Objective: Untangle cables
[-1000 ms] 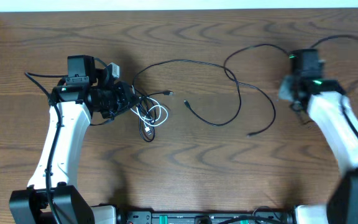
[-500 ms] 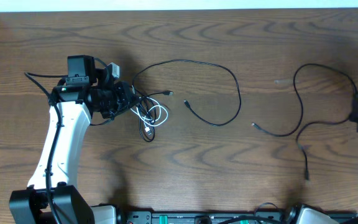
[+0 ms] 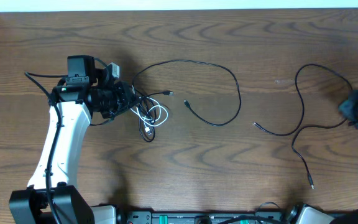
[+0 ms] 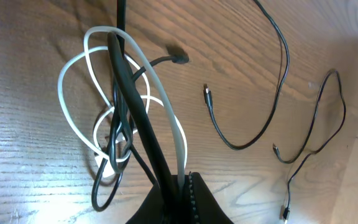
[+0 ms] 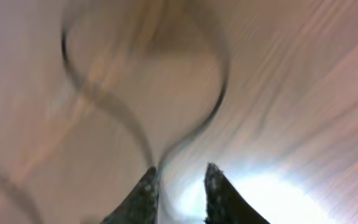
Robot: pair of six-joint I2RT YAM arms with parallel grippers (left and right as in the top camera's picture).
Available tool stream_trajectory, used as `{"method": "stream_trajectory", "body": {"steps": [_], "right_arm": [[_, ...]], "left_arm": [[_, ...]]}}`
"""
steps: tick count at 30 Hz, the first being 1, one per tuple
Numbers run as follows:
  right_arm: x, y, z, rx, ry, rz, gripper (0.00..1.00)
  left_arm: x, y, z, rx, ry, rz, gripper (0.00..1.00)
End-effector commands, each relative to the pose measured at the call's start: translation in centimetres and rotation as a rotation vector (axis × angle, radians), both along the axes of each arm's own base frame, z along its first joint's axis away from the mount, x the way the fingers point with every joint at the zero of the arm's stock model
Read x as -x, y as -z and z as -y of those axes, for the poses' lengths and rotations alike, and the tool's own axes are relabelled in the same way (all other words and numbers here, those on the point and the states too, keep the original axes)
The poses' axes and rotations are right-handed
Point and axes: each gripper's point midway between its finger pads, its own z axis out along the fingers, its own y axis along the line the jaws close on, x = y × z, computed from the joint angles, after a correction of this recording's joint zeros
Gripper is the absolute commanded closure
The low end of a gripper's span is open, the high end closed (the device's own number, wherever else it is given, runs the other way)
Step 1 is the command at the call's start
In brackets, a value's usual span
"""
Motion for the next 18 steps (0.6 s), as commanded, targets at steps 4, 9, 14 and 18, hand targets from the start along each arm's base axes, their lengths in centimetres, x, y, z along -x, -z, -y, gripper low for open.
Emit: {"method": "stream_trajectory", "body": {"steps": [4, 9, 14, 18], "right_arm": [[1.9, 4.0, -3.7, -0.078, 0.001, -0.190, 0.62], [2.7, 6.7, -4.1, -0.074, 0.120, -0.215, 0.46], [1.6, 9.7, -5.1, -0.080, 0.111, -0.141, 0.44], [1.1, 11.4, -5.5, -0.071, 0.132, -0.092, 0.44]], "left_arm": [[-0.5, -1.2, 0.2, 0.006, 0.020, 0.040, 0.92], [-0.5, -1.1, 0.2, 0.007, 0.020, 0.037, 0.92], [-0.5, -1.1, 0.2, 0.007, 0.020, 0.037, 0.92], [-0.5, -1.1, 0.2, 0.006, 0.020, 0.037, 0.92]]}}
